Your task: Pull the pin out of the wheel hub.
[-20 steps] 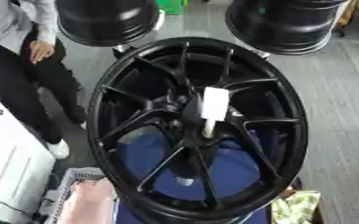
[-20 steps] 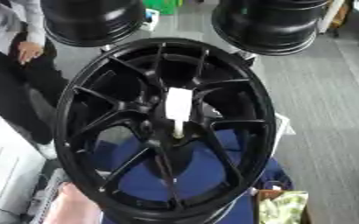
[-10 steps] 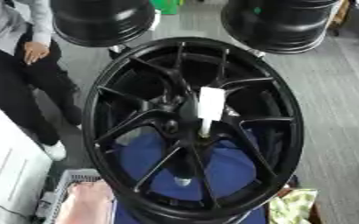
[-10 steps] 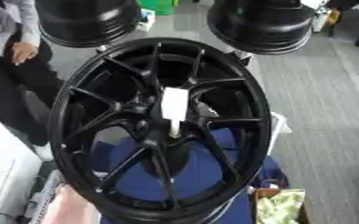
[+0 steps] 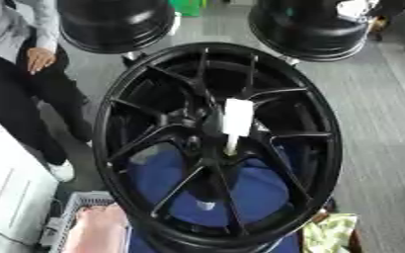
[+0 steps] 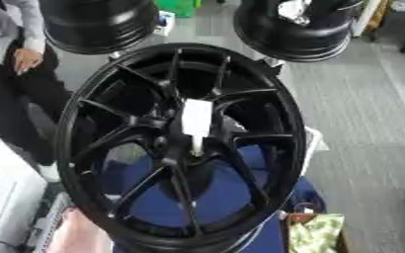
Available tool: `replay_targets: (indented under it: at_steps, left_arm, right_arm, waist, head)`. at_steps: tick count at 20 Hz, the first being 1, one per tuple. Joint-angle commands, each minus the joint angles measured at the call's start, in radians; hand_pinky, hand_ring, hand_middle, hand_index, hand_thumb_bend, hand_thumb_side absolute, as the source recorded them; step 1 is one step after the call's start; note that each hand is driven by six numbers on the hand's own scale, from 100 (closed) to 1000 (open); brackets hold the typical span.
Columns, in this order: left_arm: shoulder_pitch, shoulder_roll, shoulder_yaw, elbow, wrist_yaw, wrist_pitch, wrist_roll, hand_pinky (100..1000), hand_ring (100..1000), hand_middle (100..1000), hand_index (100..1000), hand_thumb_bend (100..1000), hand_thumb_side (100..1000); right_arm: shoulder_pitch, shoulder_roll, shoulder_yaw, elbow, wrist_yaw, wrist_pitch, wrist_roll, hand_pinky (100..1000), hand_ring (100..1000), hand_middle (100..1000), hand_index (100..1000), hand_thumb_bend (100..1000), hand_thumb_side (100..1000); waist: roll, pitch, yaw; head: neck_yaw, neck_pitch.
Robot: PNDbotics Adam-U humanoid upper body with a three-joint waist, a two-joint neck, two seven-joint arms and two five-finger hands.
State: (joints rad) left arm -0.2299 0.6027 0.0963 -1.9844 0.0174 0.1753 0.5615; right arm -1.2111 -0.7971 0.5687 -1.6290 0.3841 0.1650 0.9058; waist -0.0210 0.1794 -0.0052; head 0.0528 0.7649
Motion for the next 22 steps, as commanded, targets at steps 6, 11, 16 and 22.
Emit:
replay_targets:
  at_steps: [6,11,16,22]
  left_arm:
    - [-0.019,0.036,0.005,-0.014,0.000,0.000,-0.004,624,1000,745,756,501,723]
    - [-0.022,0.037,0.003,-0.014,0.001,0.000,-0.005,624,1000,746,756,500,724]
    - [-0.025,0.036,-0.002,-0.012,0.003,0.000,-0.011,624,1000,746,756,498,725]
    - [-0.024,0.039,-0.003,-0.010,0.003,0.000,-0.013,624,1000,746,755,498,725]
  right_arm:
    - [-0.019,0.008,0.042,0.020,-0.076,-0.052,0.001,906,896,892,961,100,471]
    - [-0.002,-0.001,0.053,-0.005,-0.126,-0.074,0.001,908,887,885,959,100,480]
    - [0.007,0.001,0.075,-0.023,-0.146,-0.072,0.001,913,895,890,962,100,478]
    - [0.025,-0.019,0.094,-0.082,-0.134,-0.078,0.001,917,905,893,969,123,466]
  waist:
    - [-0.004,-0.034,0.005]
    - [-0.004,-0.035,0.009]
    - [-0.004,-0.035,0.010]
    - [-0.005,-0.035,0.012]
  head:
    - [-0.006,0.005]
    - [-0.012,0.005]
    - [-0.023,0.005]
    - [-0.020,0.005]
